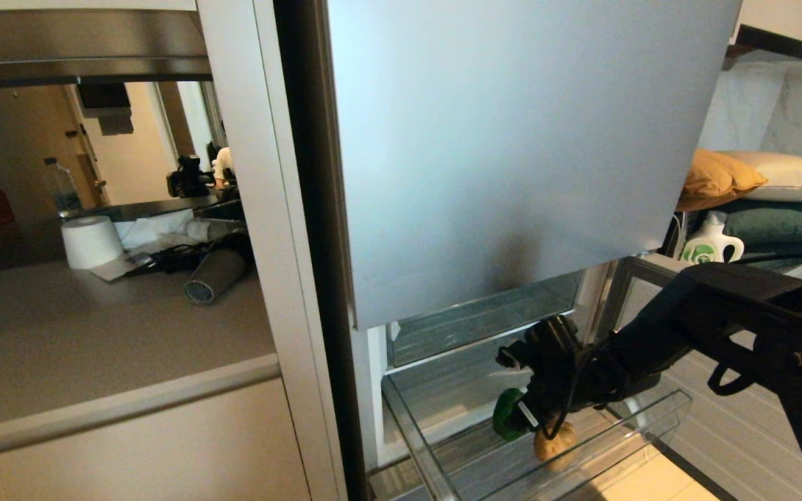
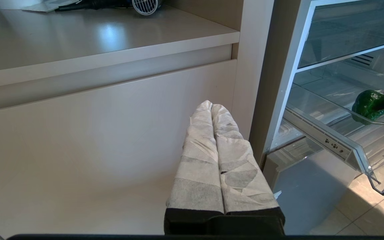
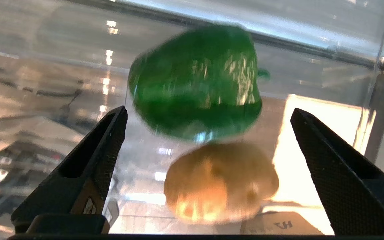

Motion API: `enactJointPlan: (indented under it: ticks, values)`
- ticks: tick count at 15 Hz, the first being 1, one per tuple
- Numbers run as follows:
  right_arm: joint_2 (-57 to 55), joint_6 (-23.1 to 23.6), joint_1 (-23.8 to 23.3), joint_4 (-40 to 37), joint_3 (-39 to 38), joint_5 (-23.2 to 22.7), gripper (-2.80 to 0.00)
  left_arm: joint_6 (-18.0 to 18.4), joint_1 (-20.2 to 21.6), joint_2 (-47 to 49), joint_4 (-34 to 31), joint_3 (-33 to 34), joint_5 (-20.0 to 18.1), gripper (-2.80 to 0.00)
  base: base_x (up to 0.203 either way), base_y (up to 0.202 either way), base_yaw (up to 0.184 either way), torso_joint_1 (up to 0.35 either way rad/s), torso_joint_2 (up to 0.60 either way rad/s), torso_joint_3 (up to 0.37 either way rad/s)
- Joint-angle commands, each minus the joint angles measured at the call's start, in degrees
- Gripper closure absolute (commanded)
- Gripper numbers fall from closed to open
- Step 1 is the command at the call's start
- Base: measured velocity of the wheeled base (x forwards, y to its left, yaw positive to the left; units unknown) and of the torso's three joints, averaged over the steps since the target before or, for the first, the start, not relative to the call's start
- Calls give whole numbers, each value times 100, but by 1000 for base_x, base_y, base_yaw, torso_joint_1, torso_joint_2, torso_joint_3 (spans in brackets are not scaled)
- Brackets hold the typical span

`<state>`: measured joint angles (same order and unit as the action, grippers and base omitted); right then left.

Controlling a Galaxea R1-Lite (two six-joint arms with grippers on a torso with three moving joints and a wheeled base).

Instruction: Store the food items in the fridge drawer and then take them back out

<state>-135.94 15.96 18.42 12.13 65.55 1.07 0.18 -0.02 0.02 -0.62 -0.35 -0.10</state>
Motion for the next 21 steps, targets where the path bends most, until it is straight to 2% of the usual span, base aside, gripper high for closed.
enactJointPlan:
  ticks: [1,12,21]
  values:
    - [337,12,-68,24,-291,-24,-280,-1,2,-2,1,0,1,0,0,0,0,0,0,0]
    - [349,41,-436,395,-542,-274,-280,-1,2,-2,1,0,1,0,0,0,0,0,0,0]
    - [-178,48,-418,405,5,-193,-280,-1,2,-2,1,0,1,0,0,0,0,0,0,0]
